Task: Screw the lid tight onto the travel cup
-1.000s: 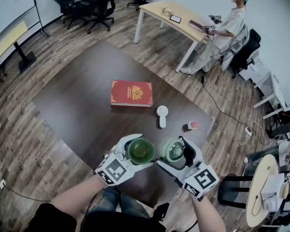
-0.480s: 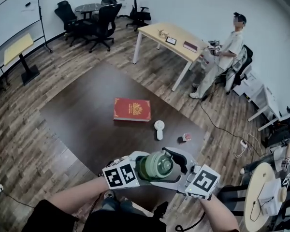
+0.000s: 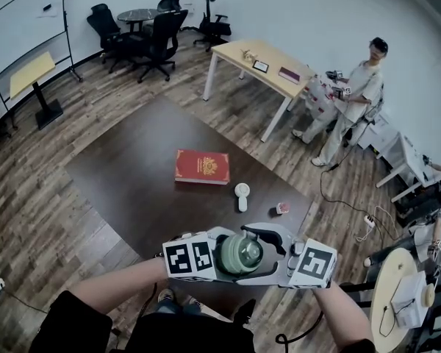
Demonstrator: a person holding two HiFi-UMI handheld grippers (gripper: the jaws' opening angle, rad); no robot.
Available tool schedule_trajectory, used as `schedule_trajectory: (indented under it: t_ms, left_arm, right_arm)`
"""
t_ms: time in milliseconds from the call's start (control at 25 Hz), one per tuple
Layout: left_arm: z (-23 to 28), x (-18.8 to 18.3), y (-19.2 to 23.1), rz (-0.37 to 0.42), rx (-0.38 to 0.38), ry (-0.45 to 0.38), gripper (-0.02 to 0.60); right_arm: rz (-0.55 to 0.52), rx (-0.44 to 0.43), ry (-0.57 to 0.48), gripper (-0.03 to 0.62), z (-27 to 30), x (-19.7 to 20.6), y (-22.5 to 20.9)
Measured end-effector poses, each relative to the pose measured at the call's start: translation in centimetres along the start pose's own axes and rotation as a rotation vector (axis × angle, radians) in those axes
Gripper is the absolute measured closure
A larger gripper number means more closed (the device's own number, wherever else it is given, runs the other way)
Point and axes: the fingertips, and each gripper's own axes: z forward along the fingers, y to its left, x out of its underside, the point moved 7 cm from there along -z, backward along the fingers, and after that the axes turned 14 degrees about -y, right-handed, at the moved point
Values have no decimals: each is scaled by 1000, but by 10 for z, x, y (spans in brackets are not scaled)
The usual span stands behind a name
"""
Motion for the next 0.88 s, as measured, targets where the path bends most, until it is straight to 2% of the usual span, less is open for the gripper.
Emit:
schedule_trajectory:
  t_ms: [120,200,320,440,520,600,680,800,880]
  left_arm:
    - [0,-3,-1,12,-8,8,164]
    - [-1,-3,1,13,-30,5,164]
    - [0,0,6,8,-74,1,164]
    - [4,5,7,-12,-85,-6,164]
    - [4,7,8,-29,-81,-15,164]
    - [5,9,7,-42,-74,-26,164]
    - [4,9,5,-47,-62,-36,164]
    - [2,10,3,-68,-37,-52,164]
    - [0,8,0,-95,-6,-75,164]
  right_arm:
    - [-7,31,21,105,-1,-1,1]
    - [-3,95,26,105,-1,1,1]
    - [47,300,-2,105,1,4,2]
    - [95,522,-58,105,3,10,9]
    - [116,614,-108,103,5,12,12]
    - [117,645,-148,102,6,15,14]
    - [112,633,-197,102,3,14,16]
    - [108,587,-293,102,-12,10,19]
    - [89,507,-334,102,-24,8,22]
